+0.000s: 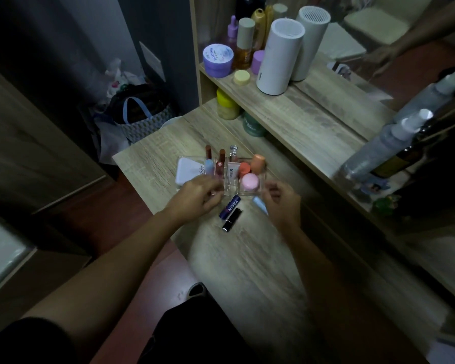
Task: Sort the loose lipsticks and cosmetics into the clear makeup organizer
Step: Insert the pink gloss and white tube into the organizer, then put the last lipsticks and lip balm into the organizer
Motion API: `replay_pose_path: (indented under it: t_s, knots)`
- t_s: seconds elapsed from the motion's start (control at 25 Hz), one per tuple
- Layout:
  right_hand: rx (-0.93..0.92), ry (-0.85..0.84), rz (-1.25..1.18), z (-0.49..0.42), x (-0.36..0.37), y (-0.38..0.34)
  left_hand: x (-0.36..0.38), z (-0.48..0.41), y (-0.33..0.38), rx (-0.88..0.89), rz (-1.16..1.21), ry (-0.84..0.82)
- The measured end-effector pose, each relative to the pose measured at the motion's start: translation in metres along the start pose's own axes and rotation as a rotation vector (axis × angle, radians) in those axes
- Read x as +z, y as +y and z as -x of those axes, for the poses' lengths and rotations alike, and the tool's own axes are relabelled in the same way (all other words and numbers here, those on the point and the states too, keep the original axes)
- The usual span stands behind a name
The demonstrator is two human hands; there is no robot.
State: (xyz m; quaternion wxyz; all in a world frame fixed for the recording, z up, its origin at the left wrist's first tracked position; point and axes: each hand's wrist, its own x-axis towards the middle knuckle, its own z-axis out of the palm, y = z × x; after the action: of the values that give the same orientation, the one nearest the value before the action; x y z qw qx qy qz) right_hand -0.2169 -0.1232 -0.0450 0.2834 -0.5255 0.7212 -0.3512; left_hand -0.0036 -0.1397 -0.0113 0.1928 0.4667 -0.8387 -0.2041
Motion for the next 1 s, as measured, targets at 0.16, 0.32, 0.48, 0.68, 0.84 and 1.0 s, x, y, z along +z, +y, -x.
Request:
replay_pose_path:
  t_s: [0.16, 0.32, 0.48, 0.68, 0.84, 1.0]
  knots:
    - [0.09, -0.037, 0.085, 0.021, -0.003, 0.031, 0.031, 0.012, -0.005, -0.061, -0.008, -0.287]
    - [-0.006, -0.135, 0.183, 0.029, -0.003, 0.033, 0.042, 0.019, -0.007, -0.075, -0.033, -0.278]
    - [-0.053, -0.169, 0.249, 0.034, -0.005, 0.029, 0.038, 0.049, -0.013, -0.111, -0.037, -0.225]
    - [-0.013, -0.197, 0.333, 0.047, -0.004, 0.027, 0.044, 0.052, -0.004, -0.198, -0.015, -0.12]
    - [-0.024, -0.285, 0.411, 0.046, 0.002, 0.021, 0.059, 0.029, 0.005, -0.474, 0.021, -0.144]
    - [-0.063, -0.226, 0.384, 0.047, -0.003, 0.016, 0.053, 0.037, 0.004, -0.549, 0.082, -0.138]
